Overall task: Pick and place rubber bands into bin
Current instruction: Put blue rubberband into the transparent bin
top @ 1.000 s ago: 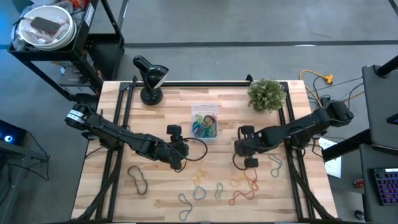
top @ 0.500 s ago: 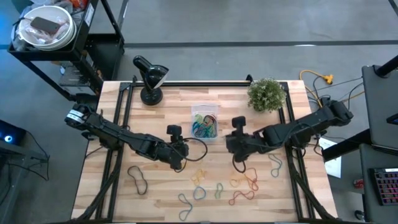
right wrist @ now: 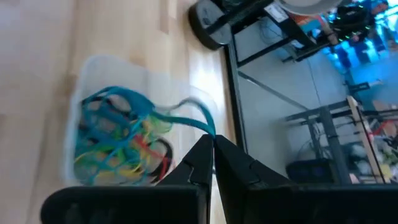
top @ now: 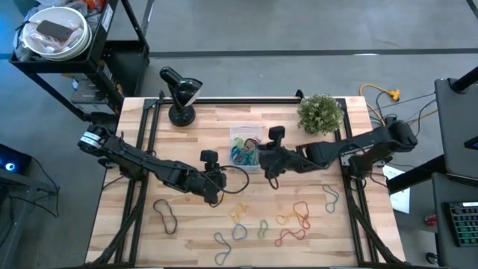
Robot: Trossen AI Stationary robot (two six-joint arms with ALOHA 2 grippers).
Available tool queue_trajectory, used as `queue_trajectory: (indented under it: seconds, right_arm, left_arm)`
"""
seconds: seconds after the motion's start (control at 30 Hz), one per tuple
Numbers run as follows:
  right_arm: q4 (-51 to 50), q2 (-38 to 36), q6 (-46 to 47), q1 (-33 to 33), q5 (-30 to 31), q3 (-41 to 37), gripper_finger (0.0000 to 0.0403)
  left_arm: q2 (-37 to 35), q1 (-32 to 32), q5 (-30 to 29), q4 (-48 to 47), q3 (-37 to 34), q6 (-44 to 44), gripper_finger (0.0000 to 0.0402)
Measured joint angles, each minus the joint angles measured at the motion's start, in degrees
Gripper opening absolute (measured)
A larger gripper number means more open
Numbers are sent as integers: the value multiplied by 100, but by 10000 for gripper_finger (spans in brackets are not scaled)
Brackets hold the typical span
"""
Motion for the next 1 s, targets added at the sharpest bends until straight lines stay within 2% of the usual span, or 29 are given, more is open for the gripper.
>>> queue_trajectory:
  seconds: [0.13,0.57,0.77,1.0]
  right_arm:
    - [243,210,-25,-322,-137,-74,8]
    - [841,1242,-114,-1165,-1260,-70,9]
    - [920,1603,41,-1410,-1570,-72,9]
    - [880,1643,54,-1457,-2029,-72,21]
  left_arm:
    - [0,0,7,-8,-29,0,152]
    - [0,4,28,-266,-52,-186,152]
    - [0,2,27,-289,-52,-284,152]
    - [0,2,28,-293,-61,-284,152]
